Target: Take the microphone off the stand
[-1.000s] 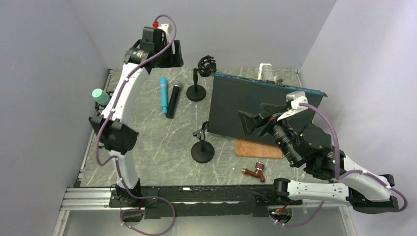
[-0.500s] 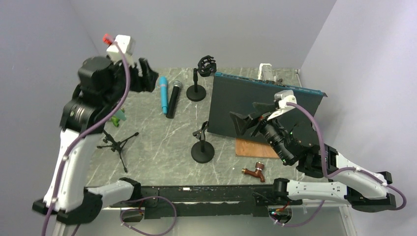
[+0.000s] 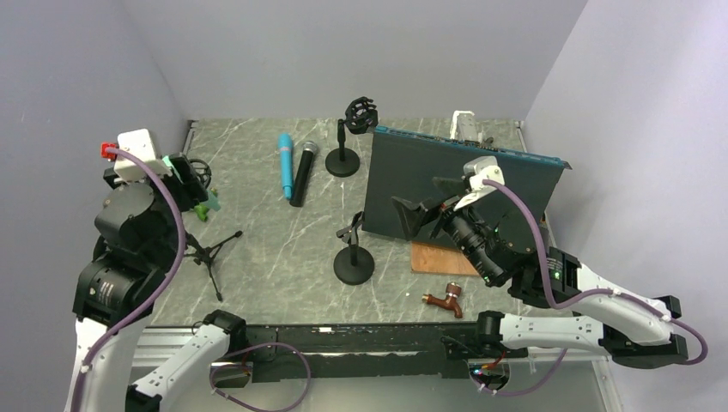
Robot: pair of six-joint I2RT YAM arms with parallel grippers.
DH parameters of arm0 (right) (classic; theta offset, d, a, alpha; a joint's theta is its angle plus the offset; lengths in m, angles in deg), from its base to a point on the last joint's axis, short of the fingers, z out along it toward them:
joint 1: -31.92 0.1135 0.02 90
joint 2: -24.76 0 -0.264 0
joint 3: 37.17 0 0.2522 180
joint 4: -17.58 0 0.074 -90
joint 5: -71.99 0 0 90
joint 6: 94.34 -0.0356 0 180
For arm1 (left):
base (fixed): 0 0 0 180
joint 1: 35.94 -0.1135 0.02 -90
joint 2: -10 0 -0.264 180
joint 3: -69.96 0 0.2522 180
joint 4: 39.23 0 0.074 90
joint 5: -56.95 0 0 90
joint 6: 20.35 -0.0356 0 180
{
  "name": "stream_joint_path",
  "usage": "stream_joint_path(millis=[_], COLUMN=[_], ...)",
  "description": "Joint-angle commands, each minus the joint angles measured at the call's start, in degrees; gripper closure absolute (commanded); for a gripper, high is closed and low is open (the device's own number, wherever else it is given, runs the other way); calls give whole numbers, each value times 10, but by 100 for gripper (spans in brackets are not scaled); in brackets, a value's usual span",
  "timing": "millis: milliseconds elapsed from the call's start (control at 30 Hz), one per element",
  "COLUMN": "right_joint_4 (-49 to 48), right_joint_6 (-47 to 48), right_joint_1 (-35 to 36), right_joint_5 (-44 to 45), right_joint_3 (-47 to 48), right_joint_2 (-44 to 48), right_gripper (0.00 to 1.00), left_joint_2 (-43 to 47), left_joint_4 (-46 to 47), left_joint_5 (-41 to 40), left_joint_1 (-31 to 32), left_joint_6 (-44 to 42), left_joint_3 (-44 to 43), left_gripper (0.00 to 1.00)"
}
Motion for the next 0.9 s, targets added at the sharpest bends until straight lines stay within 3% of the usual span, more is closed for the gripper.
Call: stream_joint_path(millis=[0, 133, 333, 867], right_joint_4=[-24, -21, -16, -22], right_joint_6=[15, 11, 2, 7], right_joint_1=[-1, -1, -1, -5], right_joint_5=[-15, -16, -8, -12], right_joint_3=[22, 23, 16, 17], right_joint_2=[-13, -15, -1, -15], right_gripper=[0, 0, 0, 0], left_joint_2=[-49, -119, -121, -154], left_joint_4=[-42, -114, -64, 5], left_joint_5=[-158, -82, -40, 2], left_joint_1=[-9, -63, -124, -181], left_joint_6=[79, 122, 123, 147], left_joint_3=[-21, -81, -41, 10], left_gripper=[36, 42, 40, 43])
